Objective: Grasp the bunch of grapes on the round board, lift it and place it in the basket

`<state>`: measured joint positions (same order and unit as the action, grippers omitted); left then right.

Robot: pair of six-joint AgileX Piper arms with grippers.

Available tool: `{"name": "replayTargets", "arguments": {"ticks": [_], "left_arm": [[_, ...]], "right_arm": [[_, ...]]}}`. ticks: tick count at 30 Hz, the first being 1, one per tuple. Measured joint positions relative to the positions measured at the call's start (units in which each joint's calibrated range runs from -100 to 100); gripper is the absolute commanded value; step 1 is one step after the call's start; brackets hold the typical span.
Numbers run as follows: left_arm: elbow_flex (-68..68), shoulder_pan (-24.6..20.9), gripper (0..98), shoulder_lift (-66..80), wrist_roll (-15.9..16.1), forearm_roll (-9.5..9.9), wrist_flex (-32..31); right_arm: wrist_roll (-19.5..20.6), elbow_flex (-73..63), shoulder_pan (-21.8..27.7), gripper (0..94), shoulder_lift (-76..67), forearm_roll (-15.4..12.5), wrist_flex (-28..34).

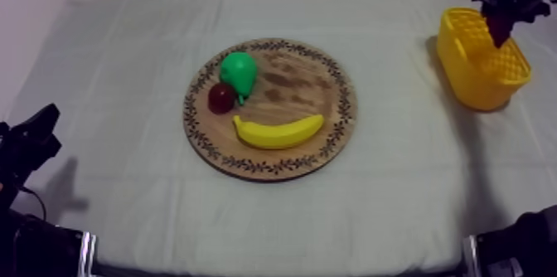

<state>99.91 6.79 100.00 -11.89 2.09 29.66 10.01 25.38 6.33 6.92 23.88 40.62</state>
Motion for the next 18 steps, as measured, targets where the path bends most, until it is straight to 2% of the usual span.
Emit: {"name": "replayTargets", "arguments": {"ticks": [3, 11, 14, 18], "left_arm": [[0.0, 0.0, 0.1, 0.0, 0.0, 0.00, 0.0], [0.0, 0.0, 0.1, 0.0, 0.0, 0.00, 0.0], [0.0, 0.0, 0.1, 0.0, 0.0, 0.00, 0.0], [0.0, 0.0, 0.1, 0.0, 0.0, 0.00, 0.0]], "right_arm": [[1.0, 0.1, 0.1, 30.3, 2.6, 0.9, -1.1], [2.6, -1.7, 0.3, 59.5, 9.1, 2.5, -2.3], [2.5, -2.7, 0.4, 64.4, 10.2, 2.5, -2.3], [2.4, -3.3, 0.4, 66.5, 10.6, 2.3, -2.3]]}}
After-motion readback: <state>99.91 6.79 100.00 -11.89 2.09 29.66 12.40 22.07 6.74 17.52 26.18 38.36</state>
